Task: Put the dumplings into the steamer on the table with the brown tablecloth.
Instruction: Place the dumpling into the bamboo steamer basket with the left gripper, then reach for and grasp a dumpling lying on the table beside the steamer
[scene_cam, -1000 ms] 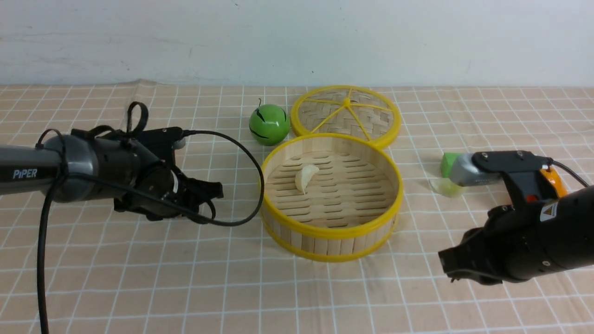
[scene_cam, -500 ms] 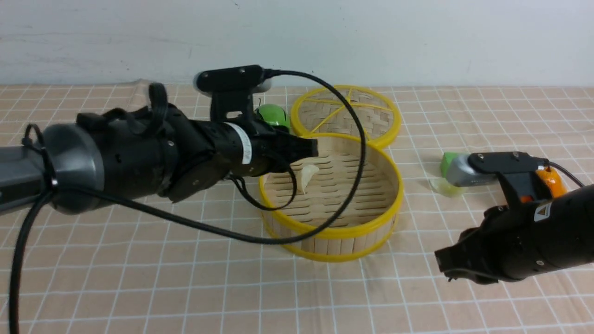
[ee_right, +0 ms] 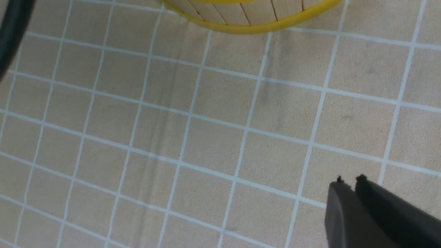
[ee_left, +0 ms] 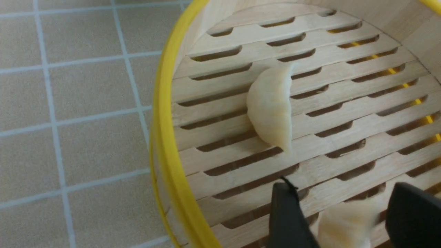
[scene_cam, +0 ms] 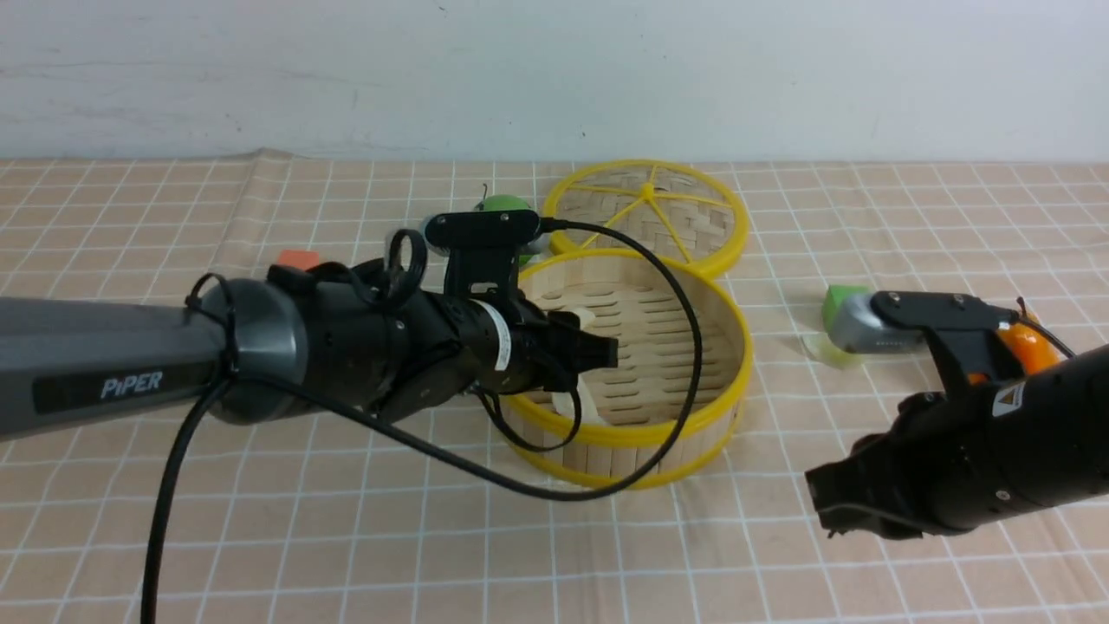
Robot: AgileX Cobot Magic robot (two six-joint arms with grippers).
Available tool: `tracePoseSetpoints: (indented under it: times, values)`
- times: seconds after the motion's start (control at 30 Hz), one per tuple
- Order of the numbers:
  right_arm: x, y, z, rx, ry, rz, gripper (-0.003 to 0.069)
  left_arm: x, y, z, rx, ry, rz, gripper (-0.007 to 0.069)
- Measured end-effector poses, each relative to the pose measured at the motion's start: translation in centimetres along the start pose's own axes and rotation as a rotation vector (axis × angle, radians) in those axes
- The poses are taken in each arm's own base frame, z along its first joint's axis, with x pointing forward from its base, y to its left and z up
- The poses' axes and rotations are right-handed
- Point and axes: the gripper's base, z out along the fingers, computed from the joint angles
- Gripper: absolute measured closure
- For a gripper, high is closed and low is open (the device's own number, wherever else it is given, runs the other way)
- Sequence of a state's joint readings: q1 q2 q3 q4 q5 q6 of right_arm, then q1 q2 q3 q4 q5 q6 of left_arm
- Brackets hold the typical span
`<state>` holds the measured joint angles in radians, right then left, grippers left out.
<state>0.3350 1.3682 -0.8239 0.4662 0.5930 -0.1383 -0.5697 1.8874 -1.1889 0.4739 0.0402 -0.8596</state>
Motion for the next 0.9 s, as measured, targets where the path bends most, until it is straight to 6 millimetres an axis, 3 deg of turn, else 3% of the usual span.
tracePoseSetpoints:
  times: [0.1, 0.23, 0.37, 0.47, 0.53, 0.57, 0.6, 0.63, 0.67, 0.7, 0.73, 0.77, 0.83, 0.87, 0.9]
  values:
    - [0.0, 0.0, 0.0, 0.001, -0.001, -0.007, 0.0608, -0.3, -0.1, -0.3, -0.006, -0.004, 0.0, 0.022]
    - [-0.1, 0.0, 0.0, 0.005, -0.008, -0.062, 0.0606, -2.0, -0.3, -2.2, -0.037, -0.023, -0.005, 0.0219]
    - [-0.4, -0.3, -0.1, 0.03, -0.026, -0.2, 0.0603, -6.3, -1.1, -9.1, -0.106, -0.1, 0.033, 0.0258]
    - [-1.9, -1.0, -1.0, 0.054, -0.087, -0.184, 0.0598, -7.9, -0.9, -15.4, -0.187, -0.114, 0.111, 0.0381]
    - [-3.7, -1.9, -1.8, 0.085, -0.185, -0.138, 0.0589, -8.0, -0.5, -18.6, -0.239, -0.093, 0.158, 0.0475]
    - [-4.1, -2.0, -2.0, 0.088, -0.202, -0.133, 0.0587, -8.0, -0.4, -18.9, -0.245, -0.09, 0.163, 0.0486]
    - [-6.0, -3.0, -2.7, 0.117, -0.283, -0.087, 0.0569, -7.9, 0.0, -21.3, -0.281, -0.071, 0.195, 0.0582]
    - [-6.3, -3.3, -2.7, 0.124, -0.29, -0.075, 0.0562, -7.9, 0.0, -21.9, -0.288, -0.069, 0.202, 0.0592]
    - [-8.0, -4.0, -3.1, 0.137, -0.326, -0.048, 0.0537, -7.7, 0.2, -23.6, -0.299, -0.071, 0.216, 0.0638]
    - [-9.6, -4.8, -3.0, 0.147, -0.332, -0.025, 0.0496, -7.5, 0.4, -25.4, -0.3, -0.089, 0.216, 0.0638]
    - [-9.9, -4.9, -3.0, 0.147, -0.332, -0.022, 0.0489, -7.4, 0.5, -25.7, -0.3, -0.093, 0.216, 0.0638]
    - [-11.1, -5.5, -2.4, 0.15, -0.316, -0.01, 0.0435, -7.0, 0.7, -27.2, -0.291, -0.115, 0.21, 0.0638]
    - [-12.9, -6.7, -0.2, 0.156, -0.262, -0.006, 0.0352, -5.4, 1.3, -29.6, -0.278, -0.143, 0.205, 0.0638]
    - [-13.1, -6.7, 0.0, 0.156, -0.259, -0.005, 0.0336, -5.3, 1.4, -29.7, -0.278, -0.144, 0.206, 0.0638]
    - [-14.1, -7.4, 1.6, 0.167, -0.236, -0.015, 0.0284, -3.9, 2.0, -30.7, -0.288, -0.141, 0.216, 0.0638]
